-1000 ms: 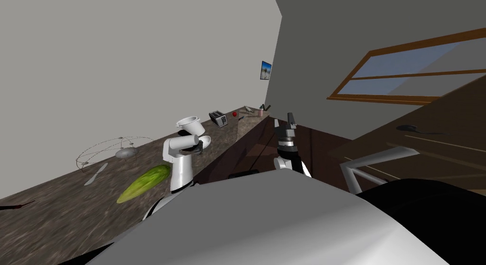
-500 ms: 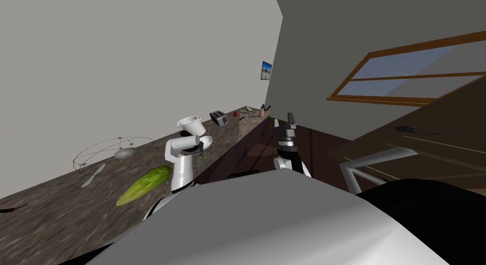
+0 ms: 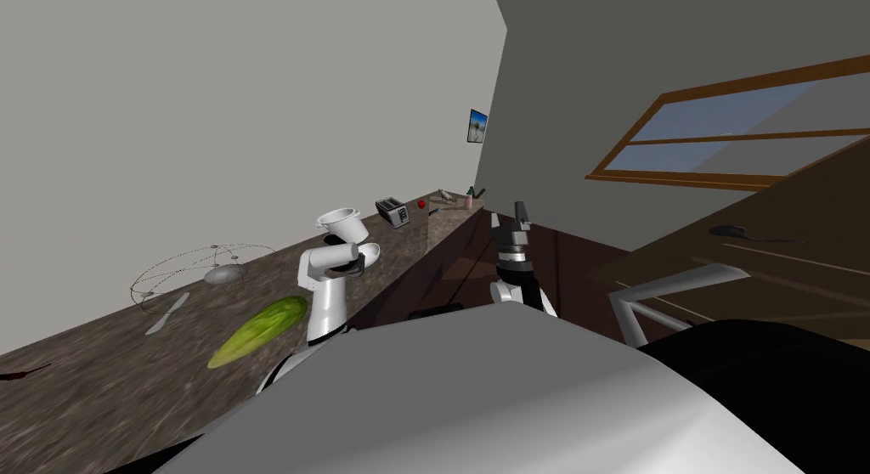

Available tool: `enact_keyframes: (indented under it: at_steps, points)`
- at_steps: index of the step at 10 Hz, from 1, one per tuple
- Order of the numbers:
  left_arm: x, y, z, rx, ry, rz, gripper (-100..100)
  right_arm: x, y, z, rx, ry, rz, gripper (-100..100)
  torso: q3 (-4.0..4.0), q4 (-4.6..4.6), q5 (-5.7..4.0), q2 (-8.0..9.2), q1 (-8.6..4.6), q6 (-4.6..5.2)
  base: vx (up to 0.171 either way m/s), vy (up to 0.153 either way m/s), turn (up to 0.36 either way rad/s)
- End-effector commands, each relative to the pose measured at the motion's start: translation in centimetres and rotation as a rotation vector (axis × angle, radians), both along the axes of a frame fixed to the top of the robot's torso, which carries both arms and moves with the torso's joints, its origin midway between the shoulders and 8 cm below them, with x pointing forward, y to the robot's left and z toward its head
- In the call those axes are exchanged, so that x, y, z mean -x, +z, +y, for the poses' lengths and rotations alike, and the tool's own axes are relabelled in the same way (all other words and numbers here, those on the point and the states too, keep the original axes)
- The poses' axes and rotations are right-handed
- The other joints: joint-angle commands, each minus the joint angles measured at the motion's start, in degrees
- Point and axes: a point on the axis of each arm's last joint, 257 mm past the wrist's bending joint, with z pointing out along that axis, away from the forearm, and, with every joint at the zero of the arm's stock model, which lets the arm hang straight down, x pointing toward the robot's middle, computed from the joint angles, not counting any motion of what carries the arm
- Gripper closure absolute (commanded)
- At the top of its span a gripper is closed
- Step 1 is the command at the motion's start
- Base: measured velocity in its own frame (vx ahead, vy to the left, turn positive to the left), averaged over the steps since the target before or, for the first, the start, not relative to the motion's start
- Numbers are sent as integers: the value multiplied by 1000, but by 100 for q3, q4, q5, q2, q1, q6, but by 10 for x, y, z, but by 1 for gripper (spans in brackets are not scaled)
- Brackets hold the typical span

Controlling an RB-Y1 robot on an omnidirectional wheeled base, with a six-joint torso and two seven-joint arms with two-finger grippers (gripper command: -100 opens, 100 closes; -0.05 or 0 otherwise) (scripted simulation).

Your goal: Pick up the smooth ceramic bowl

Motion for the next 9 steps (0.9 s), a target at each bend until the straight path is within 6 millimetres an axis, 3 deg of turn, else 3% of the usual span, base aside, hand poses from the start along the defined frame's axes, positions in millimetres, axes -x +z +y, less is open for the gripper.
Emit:
enact_keyframes:
  at_steps: [1, 3, 4, 5, 8, 9]
  points:
    - [0, 0, 0, 0, 0, 0, 100, 0, 0, 0, 0, 0, 0, 0, 0, 0, 0, 0, 0, 0, 0, 0, 0]
    - [0, 0, 0, 1, 1, 0, 100, 0, 0, 0, 0, 0, 0, 0, 0, -1, 0, 0, 0, 1, 0, 0, 0]
    - [0, 0, 0, 1, 1, 0, 0, 0, 0, 0, 0, 0, 0, 0, 0, 0, -1, 0, 0, 2, 0, 0, 0]
    - [3, 7, -1, 1, 1, 2, 100, 0, 0, 0, 0, 0, 0, 0, 0, 0, 0, 0, 0, 2, -7, 2, -16]
    - [5, 13, -2, 2, 2, 1, 100, 0, 0, 0, 0, 0, 0, 0, 7, 5, -5, 9, -5, 3, -6, 0, -7]
    - [6, 13, -2, 2, 3, 3, 0, 0, 0, 0, 0, 0, 0, 0, 6, 5, -5, 8, -5, 3, 0, 0, 0]
